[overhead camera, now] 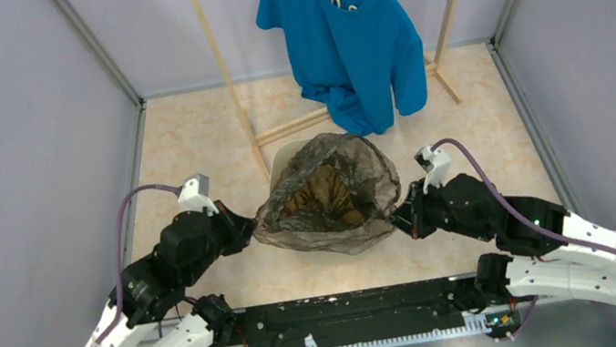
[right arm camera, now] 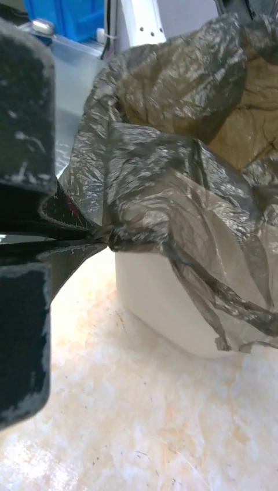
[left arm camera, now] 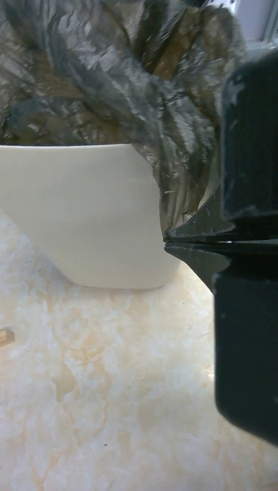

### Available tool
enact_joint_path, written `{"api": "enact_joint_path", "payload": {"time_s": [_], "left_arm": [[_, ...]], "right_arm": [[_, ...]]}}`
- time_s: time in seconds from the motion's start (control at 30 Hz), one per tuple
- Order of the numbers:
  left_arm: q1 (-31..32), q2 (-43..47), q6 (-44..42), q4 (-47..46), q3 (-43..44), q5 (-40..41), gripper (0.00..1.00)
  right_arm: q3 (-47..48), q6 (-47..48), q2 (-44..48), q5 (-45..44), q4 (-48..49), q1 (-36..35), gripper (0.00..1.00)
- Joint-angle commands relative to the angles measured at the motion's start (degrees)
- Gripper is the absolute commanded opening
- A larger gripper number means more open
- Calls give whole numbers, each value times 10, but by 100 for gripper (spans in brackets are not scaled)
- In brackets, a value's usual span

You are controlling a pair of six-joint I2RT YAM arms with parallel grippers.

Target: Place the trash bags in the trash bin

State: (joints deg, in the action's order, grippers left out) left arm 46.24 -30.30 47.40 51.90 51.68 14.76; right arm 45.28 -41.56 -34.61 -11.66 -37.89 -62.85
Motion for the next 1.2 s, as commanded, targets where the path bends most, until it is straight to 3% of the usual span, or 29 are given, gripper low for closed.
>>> {"api": "enact_joint_path", "payload": {"time_s": [0.0,0.27,0.37,0.47,0.6,0.7,0.8,0.93,1.0,1.17], "left_arm": [[2,-41,-27,-96,-26,48,0],[1,-105,2,-74,-54,79,1],[1,-91,-7,-63,-41,57,22],[1,-59,-15,-7,-5,61,35],[1,-11,-28,83,61,135,70],[1,-2,-77,75,124,139,82],[1,-16,-172,-32,154,40,94],[2,-89,-259,-121,173,-83,98],[2,-128,-292,-142,182,-113,99],[1,-206,-331,-159,206,-138,98]], "right_arm": [[-18,27,-21,-64,62,-3,2],[-52,77,-48,-125,87,-3,19],[-17,87,-49,-126,25,-3,26],[42,91,-33,-134,-60,-3,27],[107,105,-3,-139,-134,-3,39],[153,116,-4,-146,-149,-3,48],[168,147,-14,-132,-105,-3,62],[197,192,-66,-96,-33,7,77],[210,209,-99,-55,-12,52,82],[173,206,-123,244,66,294,82]]}}
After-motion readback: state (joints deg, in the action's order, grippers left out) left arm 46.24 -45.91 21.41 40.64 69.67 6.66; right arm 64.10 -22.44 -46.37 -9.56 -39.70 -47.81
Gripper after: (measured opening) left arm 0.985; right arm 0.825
